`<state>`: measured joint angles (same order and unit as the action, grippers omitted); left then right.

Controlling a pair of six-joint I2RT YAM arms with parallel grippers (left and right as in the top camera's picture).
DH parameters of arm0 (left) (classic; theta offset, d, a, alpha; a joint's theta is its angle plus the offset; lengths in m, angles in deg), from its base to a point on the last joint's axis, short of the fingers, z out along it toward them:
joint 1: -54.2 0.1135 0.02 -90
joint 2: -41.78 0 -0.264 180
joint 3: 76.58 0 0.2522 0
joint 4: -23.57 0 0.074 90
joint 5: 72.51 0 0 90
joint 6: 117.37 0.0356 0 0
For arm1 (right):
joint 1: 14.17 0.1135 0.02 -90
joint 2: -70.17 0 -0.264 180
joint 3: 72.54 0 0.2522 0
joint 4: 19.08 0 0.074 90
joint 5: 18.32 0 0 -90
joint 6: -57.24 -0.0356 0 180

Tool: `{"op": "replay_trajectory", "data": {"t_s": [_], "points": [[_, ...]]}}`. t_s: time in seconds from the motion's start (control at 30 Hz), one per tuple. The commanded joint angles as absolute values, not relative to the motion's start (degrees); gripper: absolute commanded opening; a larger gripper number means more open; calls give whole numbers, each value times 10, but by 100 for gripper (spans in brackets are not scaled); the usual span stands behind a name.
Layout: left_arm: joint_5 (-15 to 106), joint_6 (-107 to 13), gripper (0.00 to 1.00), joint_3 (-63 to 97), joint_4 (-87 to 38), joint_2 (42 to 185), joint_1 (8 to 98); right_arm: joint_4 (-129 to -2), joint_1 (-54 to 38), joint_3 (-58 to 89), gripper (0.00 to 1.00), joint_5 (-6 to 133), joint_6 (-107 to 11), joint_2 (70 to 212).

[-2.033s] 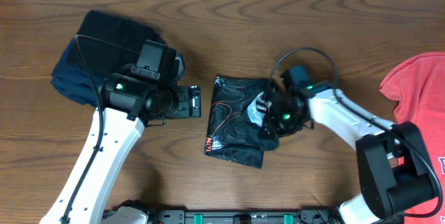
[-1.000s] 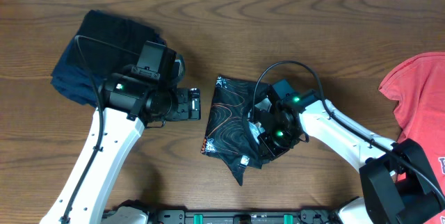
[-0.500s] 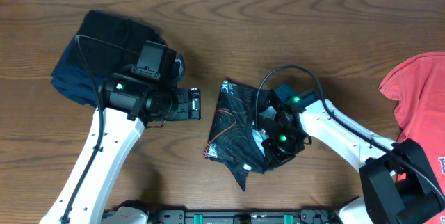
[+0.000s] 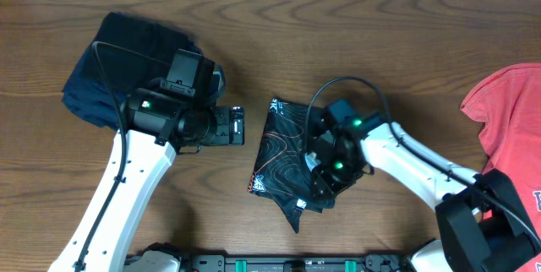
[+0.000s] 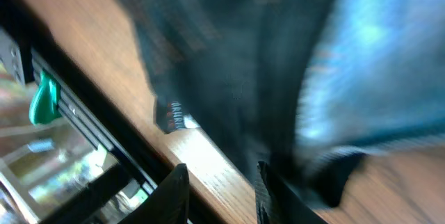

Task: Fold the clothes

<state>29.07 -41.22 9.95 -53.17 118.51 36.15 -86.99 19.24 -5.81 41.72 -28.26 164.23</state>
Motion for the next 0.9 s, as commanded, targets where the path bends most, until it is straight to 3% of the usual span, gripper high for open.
{"op": "replay_trajectory", "data": {"t_s": [0.0, 0.13, 0.3, 0.4, 0.5, 0.6, 0.77, 0.87], "points": [[283, -399, 93, 96, -527, 1189, 364, -857, 247, -59, 30, 433, -267, 1634], [283, -398, 93, 96, -532, 1189, 364, -812, 275, -59, 29, 500, -346, 1634], [285, -402, 93, 91, -551, 1189, 364, -722, 233, -45, 31, 565, -419, 1634], [307, -403, 90, 74, -541, 1190, 364, -670, 179, -41, 22, 569, -469, 1634], [358, -397, 73, 37, -505, 1190, 361, -622, 127, -41, 11, 568, -530, 1636], [406, -394, 59, -24, -444, 1190, 346, -574, 95, -41, 8, 569, -546, 1636], [481, -401, 59, -162, -285, 1201, 299, -547, 82, -41, 10, 596, -546, 1637], [530, -431, 71, -226, -176, 1219, 270, -549, 82, -41, 13, 637, -546, 1642]]}}
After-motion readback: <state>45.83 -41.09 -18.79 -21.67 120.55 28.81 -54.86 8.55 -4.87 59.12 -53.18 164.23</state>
